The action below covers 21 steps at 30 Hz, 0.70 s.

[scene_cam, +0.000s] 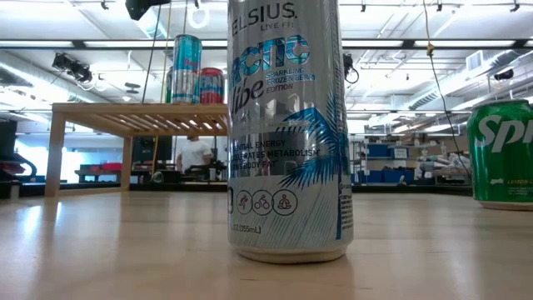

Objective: Place canned beverage on shelf
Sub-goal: Put the top blue soda can on the shelf

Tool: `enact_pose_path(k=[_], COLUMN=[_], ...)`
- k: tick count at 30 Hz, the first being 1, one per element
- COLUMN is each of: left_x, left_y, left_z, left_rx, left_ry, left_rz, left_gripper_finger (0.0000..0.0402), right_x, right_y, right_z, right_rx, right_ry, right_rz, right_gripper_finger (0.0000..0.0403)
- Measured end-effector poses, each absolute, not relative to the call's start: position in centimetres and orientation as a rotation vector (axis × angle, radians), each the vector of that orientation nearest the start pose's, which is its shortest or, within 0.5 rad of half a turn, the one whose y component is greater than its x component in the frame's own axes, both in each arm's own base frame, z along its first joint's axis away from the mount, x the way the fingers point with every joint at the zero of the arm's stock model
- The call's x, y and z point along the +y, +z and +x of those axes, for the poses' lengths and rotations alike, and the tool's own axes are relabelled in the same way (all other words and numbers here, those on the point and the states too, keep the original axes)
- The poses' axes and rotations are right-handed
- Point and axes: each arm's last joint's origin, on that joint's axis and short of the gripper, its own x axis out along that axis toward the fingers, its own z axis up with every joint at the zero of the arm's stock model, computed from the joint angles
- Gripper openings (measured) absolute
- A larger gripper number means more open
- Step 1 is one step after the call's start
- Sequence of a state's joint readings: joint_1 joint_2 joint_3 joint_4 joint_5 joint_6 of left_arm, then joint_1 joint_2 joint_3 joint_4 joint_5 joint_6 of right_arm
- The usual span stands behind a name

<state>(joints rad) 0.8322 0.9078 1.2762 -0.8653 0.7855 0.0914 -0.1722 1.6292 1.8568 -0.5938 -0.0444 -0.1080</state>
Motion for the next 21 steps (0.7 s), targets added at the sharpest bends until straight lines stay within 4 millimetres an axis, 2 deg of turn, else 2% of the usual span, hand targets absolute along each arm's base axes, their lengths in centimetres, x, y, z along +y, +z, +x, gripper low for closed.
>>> enact_pose_path(k=[5,13,16,21], left_x=[8.2,7.1,6.8,6.3], left_y=[40.6,36.6,35.3,33.9], left_z=[10.2,9.2,8.9,8.5], left_rx=[0.372,0.361,0.320,0.270], left_ry=[0.030,0.037,0.045,0.049], left_rz=[-0.249,-0.255,-0.245,-0.222], left_gripper_finger=[0.0314,0.0314,0.0314,0.0314], right_x=[-4.2,-2.3,-1.4,0.4], right_y=[46.5,48.8,48.0,44.8], right_z=[31.7,27.3,26.3,25.0], right_rx=[0.368,0.330,0.340,0.304], right_ry=[-0.081,-0.200,-0.202,-0.248], right_rz=[-0.077,-0.092,-0.090,-0.056], right_gripper_finger=[0.0339,0.0339,0.0339,0.0339])
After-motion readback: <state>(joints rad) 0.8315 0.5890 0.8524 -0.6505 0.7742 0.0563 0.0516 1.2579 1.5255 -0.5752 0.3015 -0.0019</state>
